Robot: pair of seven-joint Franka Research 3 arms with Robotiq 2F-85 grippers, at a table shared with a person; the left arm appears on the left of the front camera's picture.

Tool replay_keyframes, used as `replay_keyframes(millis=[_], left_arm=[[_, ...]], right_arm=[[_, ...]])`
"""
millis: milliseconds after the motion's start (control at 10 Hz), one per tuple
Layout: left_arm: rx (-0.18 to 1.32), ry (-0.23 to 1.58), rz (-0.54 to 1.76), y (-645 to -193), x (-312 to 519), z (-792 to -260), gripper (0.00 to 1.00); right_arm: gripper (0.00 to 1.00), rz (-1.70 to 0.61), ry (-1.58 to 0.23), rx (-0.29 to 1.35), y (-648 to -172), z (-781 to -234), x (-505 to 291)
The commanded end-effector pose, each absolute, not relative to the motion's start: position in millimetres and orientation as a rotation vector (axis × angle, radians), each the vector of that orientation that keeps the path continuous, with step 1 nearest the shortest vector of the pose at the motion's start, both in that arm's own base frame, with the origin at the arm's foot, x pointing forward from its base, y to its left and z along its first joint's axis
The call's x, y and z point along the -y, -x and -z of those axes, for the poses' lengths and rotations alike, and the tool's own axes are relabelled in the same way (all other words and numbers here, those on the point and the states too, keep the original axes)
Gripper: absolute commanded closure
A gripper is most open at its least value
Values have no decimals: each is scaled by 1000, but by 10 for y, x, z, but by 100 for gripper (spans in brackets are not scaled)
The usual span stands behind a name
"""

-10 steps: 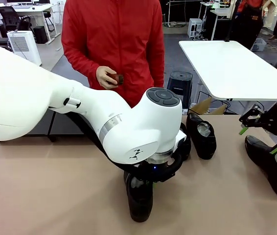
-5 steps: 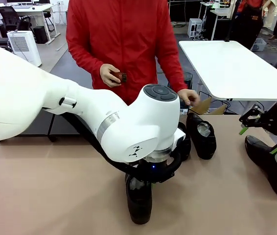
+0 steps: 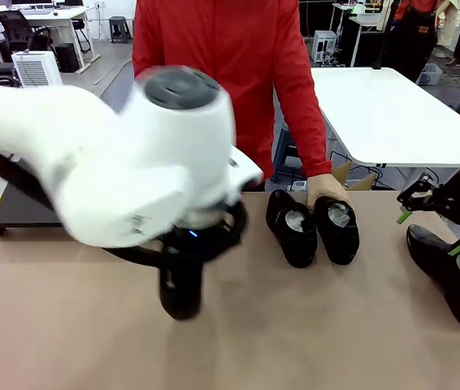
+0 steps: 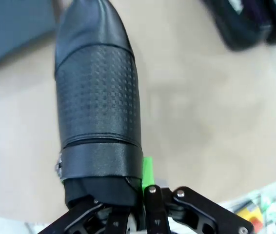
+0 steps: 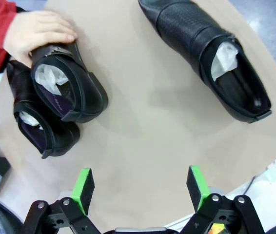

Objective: Organize the shoes by placing them on the stand.
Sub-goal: Place the Shoe from the middle of the table onto the Shoes Stand.

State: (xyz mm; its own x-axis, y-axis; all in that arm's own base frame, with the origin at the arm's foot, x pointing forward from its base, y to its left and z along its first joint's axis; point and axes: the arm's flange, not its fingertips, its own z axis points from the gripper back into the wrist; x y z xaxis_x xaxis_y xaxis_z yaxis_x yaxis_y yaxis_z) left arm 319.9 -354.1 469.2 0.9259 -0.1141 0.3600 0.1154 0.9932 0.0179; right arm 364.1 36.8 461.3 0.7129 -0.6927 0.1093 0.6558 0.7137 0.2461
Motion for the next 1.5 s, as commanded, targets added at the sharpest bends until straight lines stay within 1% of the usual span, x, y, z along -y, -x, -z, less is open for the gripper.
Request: replay_keyframes(millis=[0, 100, 200, 300, 400, 500, 800, 900, 1100, 1400], left_arm=[[576, -21, 116, -3399, 3007, -4928, 100], [611, -37, 125, -3590, 2735, -5039, 100], [606, -56, 145, -3710, 2564, -5065, 100], [598, -44, 164, -3800, 2438, -5072, 100], [579, -9, 128, -3854, 2327, -5087, 100], [597, -60, 123, -3757, 2448, -5166, 100], [597, -60, 123, -3757, 2448, -5166, 100], [584, -58, 139, -3802, 2431, -5082, 100], [649, -109, 200, -4101, 2189, -5156, 100], [655, -153, 230, -4777, 1872, -5142, 100]], right_arm=[[0, 754, -194, 204, -3637, -4622, -363], [0, 754, -194, 204, -3637, -4622, -363], [0, 754, -194, 204, -3637, -4622, -363], [0, 754, -194, 204, -3637, -4622, -363], [0, 754, -194, 204, -3637, -4622, -363], [0, 754, -194, 204, -3637, -4622, -363], [0, 754, -194, 204, -3637, -4622, -363], [0, 754, -194, 204, -3637, -4622, -363], [0, 754, -194, 204, -3637, -4622, -363], [0, 754, -194, 204, -3637, -4622, -363]])
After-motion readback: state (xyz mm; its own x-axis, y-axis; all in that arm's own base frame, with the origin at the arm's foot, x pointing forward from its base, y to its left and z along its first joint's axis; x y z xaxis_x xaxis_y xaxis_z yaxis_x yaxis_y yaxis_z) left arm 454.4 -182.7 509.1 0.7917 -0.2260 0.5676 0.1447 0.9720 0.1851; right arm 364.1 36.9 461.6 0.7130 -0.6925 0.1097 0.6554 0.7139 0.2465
